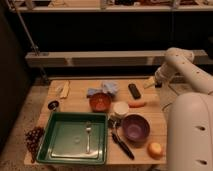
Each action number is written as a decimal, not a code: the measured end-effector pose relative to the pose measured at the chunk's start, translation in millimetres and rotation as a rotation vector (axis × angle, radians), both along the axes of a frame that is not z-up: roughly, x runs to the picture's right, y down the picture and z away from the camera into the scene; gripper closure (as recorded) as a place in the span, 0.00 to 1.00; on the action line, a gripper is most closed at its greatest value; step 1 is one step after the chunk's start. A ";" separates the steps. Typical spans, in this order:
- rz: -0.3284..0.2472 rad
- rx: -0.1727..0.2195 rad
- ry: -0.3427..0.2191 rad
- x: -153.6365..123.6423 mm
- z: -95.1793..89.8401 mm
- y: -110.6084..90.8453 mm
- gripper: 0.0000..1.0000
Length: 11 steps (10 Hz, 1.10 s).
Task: Place towel in table surface
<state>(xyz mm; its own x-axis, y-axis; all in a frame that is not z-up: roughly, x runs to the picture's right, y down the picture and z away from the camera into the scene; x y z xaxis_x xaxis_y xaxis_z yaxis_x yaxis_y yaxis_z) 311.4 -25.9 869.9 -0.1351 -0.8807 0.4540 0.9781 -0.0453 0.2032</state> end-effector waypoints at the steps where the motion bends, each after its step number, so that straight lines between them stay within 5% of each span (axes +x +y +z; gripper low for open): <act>1: -0.017 0.030 0.007 -4.2 -9.9 -9.7 0.25; 4: -0.085 0.125 0.027 -24.2 -46.2 -44.4 0.25; 8: -0.087 0.127 0.029 -23.2 -47.7 -45.4 0.25; 11: -0.135 0.192 -0.012 -41.8 -51.4 -62.4 0.25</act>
<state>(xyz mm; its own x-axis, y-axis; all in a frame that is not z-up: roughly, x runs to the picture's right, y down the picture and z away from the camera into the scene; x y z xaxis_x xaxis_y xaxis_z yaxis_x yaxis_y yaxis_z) 269.5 -88.4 818.5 -0.2617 -0.9244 0.2776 0.9582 -0.2143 0.1894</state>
